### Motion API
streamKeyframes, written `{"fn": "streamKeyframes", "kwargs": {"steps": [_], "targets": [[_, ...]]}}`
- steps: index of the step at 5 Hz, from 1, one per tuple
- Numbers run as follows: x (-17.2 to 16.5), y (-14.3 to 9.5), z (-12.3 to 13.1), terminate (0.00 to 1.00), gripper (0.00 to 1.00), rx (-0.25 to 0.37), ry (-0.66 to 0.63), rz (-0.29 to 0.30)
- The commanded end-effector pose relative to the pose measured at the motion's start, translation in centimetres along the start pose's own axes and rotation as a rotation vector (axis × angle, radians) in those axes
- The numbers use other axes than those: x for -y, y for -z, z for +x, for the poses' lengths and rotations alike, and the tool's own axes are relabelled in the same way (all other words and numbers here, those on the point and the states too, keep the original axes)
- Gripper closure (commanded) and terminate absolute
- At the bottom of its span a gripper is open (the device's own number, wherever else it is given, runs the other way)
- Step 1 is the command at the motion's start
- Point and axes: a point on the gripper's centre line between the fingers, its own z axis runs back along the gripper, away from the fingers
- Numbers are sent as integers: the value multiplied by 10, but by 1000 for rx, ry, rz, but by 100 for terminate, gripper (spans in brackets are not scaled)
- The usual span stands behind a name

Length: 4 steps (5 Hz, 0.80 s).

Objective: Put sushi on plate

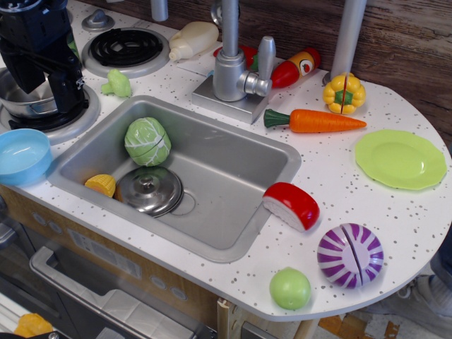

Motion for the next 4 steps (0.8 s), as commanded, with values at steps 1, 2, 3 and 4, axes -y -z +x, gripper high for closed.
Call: {"fn": "streamKeyframes", "kwargs": {"steps": [1,2,3,4], "targets": [[0,0,0,0,0,0,0,0],[33,-15,7,0,0,-72,-226,40],[74,-25,18,0,0,-120,-470,66],[116,-27,34,0,0,-163,-721,31]]}}
